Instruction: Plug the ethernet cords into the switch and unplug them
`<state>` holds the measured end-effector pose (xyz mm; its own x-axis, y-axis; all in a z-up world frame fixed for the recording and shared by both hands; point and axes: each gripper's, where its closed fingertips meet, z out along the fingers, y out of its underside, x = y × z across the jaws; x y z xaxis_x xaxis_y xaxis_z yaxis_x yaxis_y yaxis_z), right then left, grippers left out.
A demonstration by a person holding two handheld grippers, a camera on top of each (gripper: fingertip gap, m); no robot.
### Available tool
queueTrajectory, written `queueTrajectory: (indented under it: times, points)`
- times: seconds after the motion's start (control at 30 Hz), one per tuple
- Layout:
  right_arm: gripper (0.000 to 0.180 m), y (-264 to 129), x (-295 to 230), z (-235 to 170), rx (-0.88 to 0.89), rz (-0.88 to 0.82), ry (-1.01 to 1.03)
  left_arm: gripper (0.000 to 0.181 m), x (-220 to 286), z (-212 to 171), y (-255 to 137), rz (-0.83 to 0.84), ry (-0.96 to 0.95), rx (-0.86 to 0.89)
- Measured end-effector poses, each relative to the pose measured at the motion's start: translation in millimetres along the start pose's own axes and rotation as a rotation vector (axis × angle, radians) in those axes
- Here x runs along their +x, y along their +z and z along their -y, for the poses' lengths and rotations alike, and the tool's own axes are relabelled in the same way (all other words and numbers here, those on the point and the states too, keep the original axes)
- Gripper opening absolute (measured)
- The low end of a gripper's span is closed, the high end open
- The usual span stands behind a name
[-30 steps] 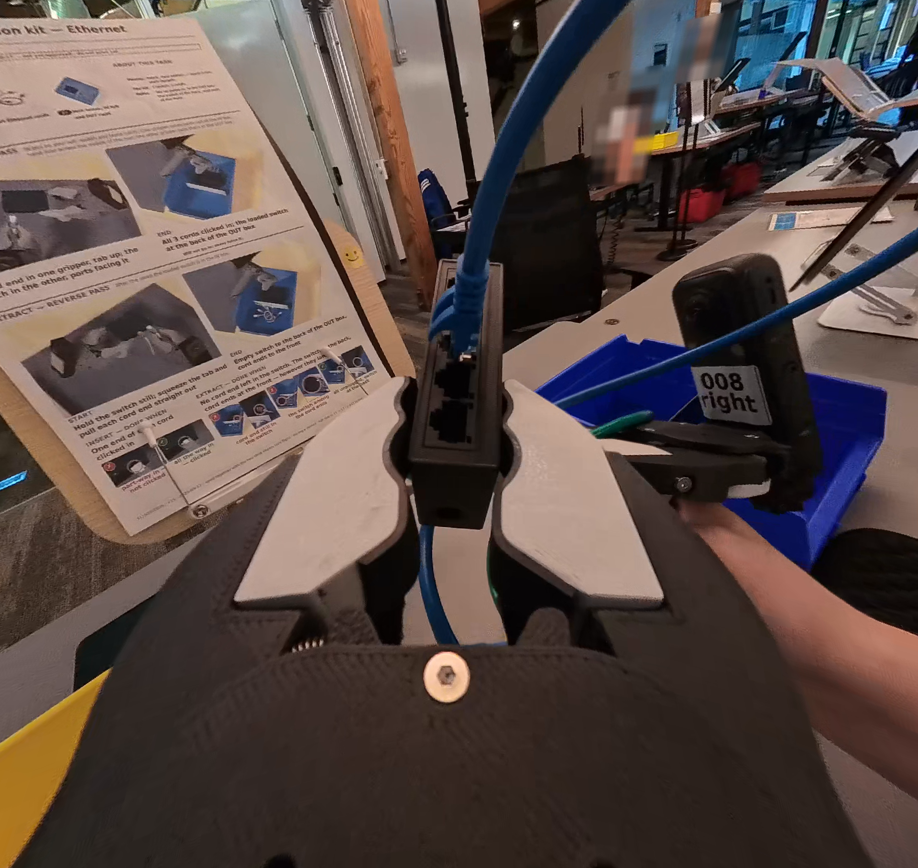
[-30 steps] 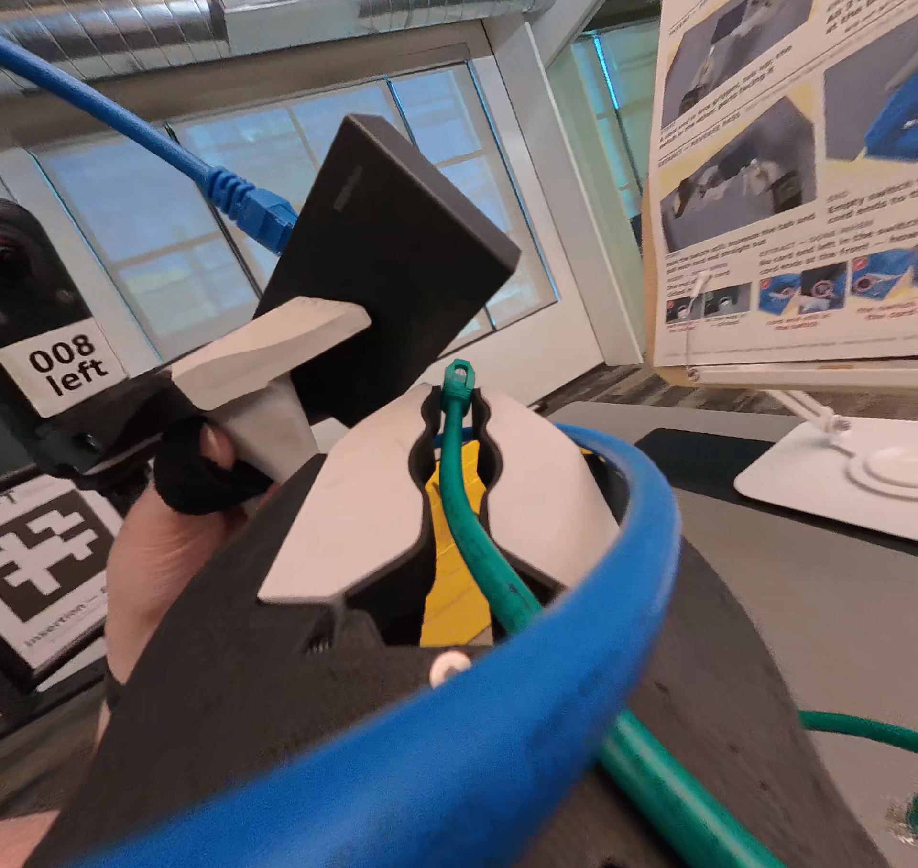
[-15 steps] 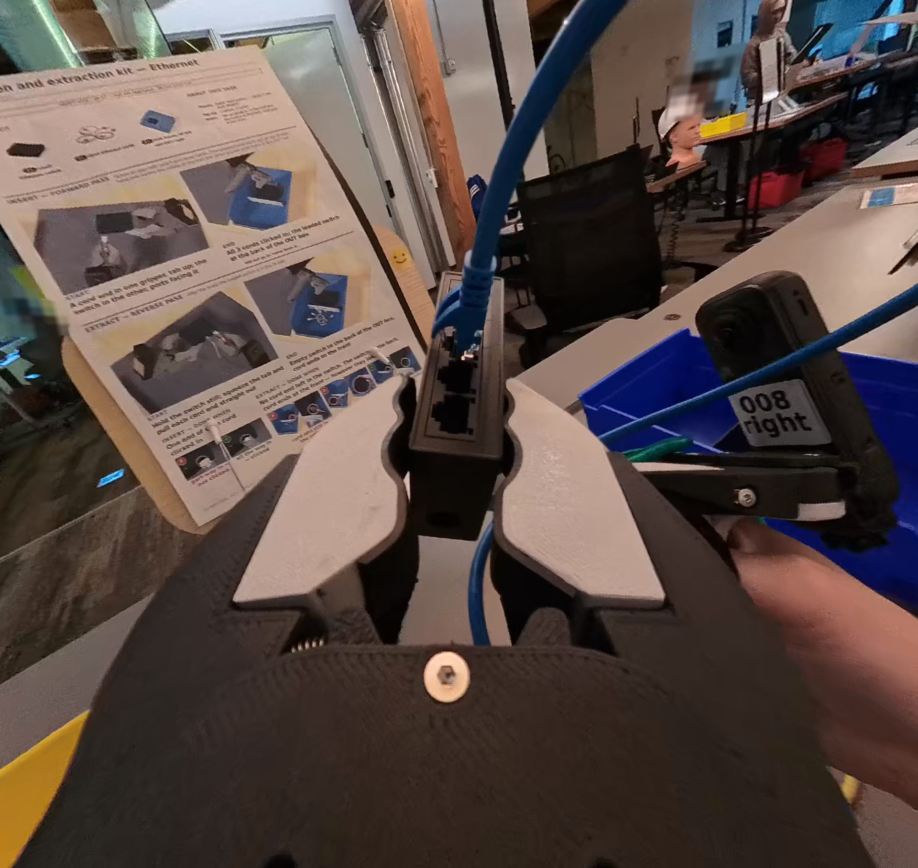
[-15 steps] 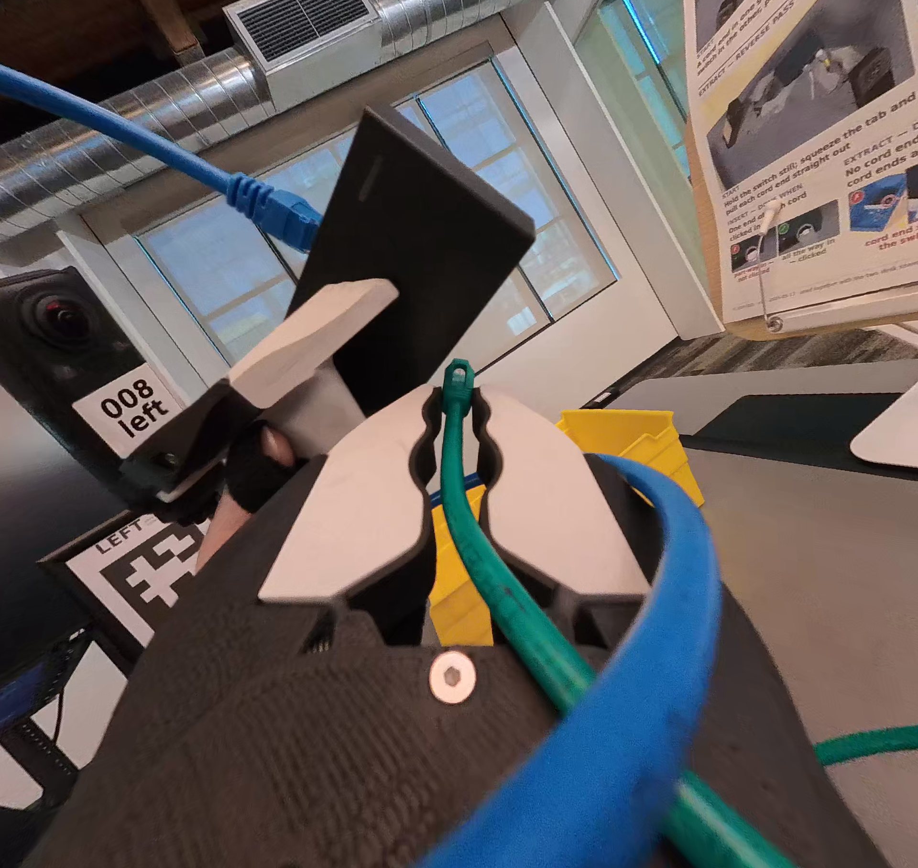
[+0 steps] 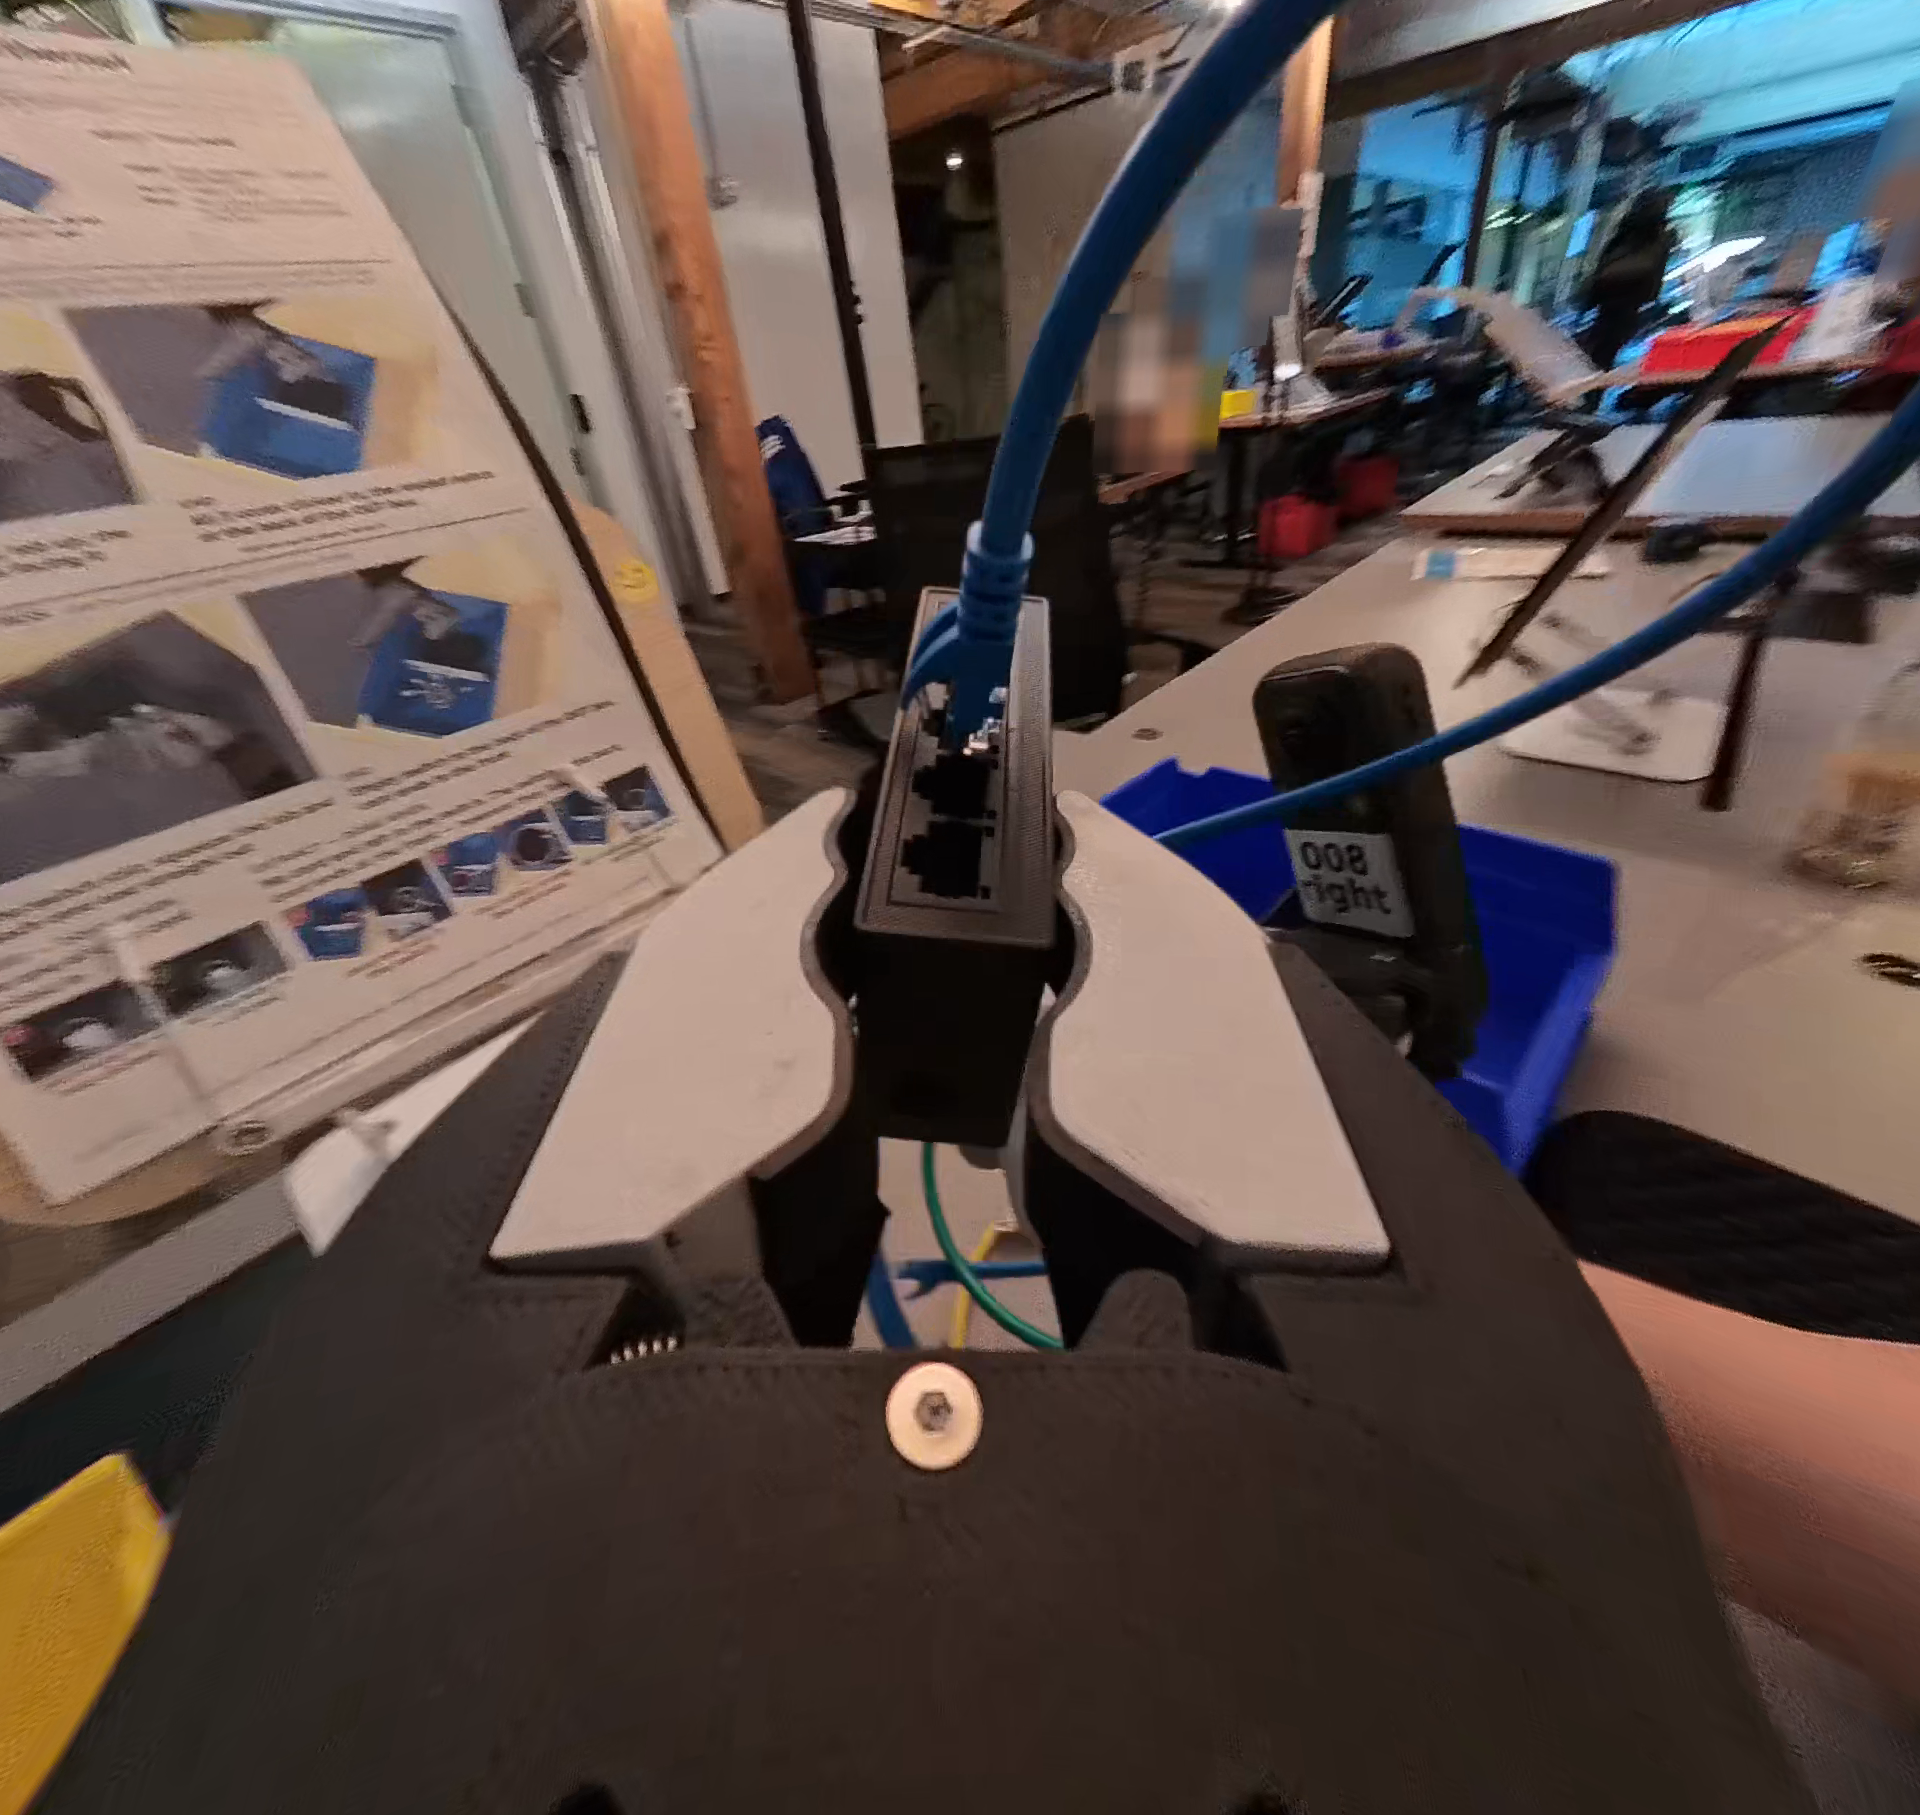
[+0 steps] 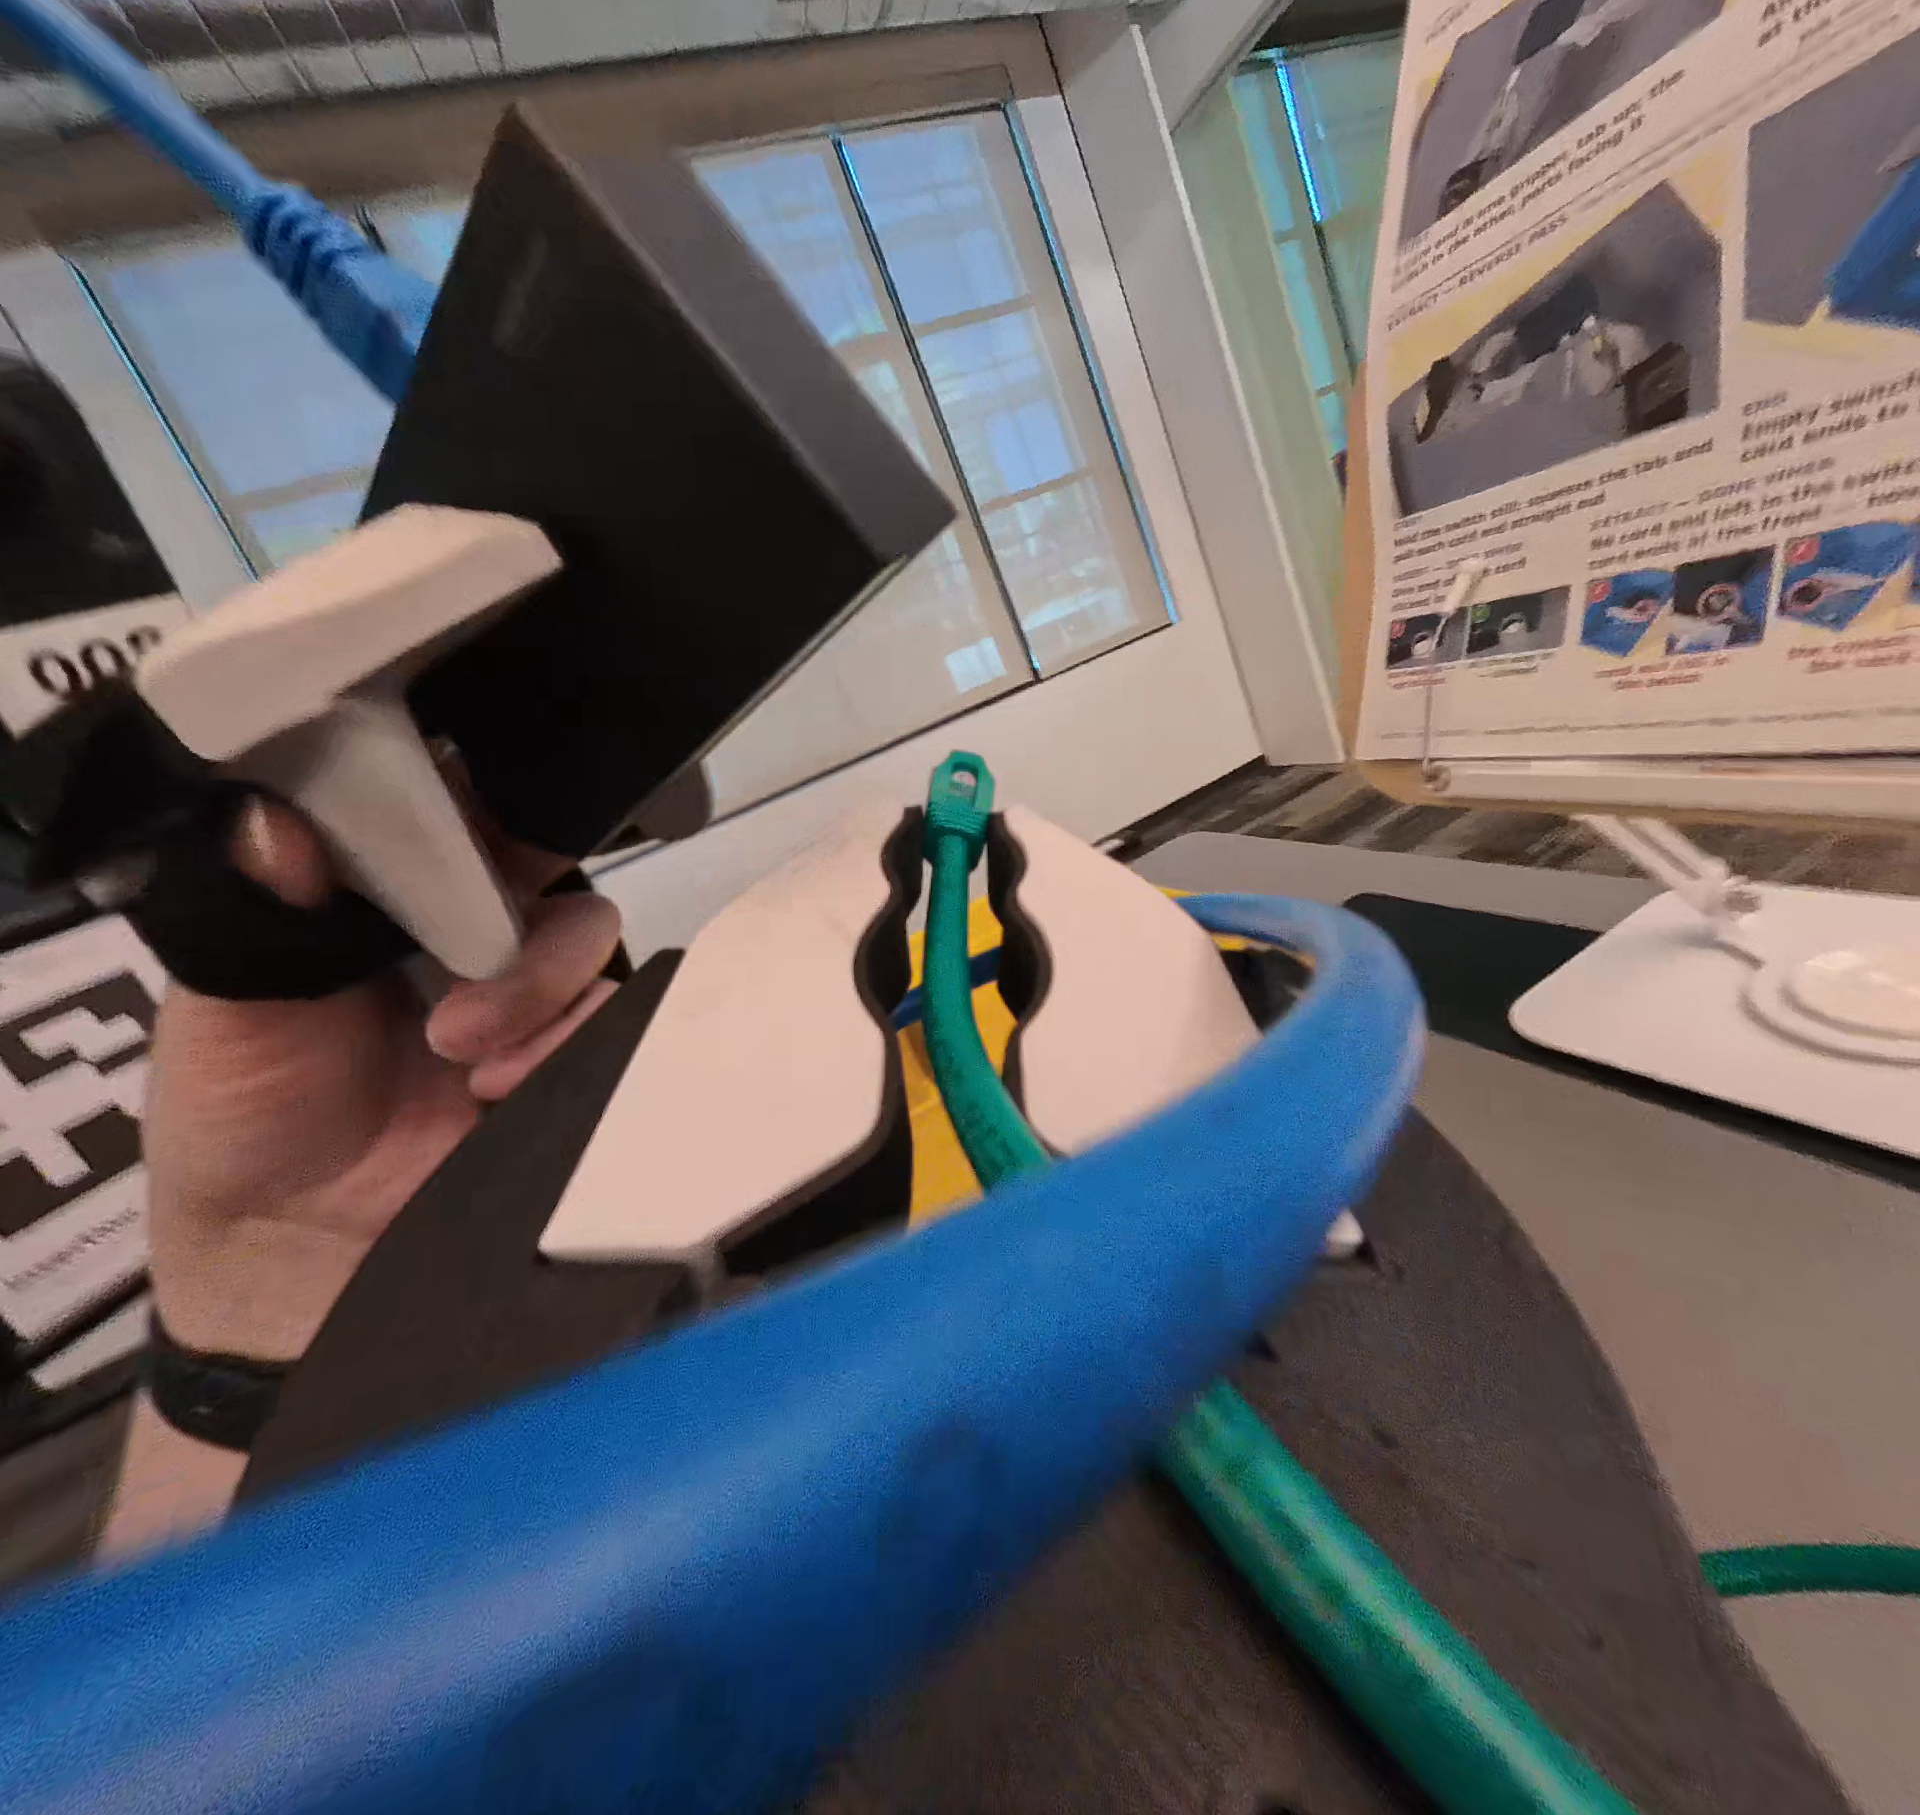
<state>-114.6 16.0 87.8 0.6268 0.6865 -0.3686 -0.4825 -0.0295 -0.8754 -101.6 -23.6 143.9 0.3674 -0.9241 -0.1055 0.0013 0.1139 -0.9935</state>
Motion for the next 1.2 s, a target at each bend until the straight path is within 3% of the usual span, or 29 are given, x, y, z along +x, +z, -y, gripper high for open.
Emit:
queueTrajectory:
  times: [0.23, 0.63, 1.0, 1.2]
  points:
    - [0.012, -6.2, -10.9, 13.1, 0.075, -0.090, -0.335, 0.030, 12.9, -12.5, 9.5, -0.113, -0.083, -0.039]
    - [0.012, -3.5, -18.5, 8.3, 0.103, 0.013, -0.225, 0.028, 8.7, -22.0, 16.0, -0.016, 0.074, -0.063]
    - [0.012, -8.1, 13.7, -1.4, 0.051, 0.069, -0.010, 0.028, -10.1, -34.9, 14.0, 0.370, 0.811, -0.305]
    - [0.012, -8.8, 26.8, -10.3, 0.041, 0.076, 0.070, 0.027, 0.2, -30.4, 15.8, 0.431, 0.995, -0.314]
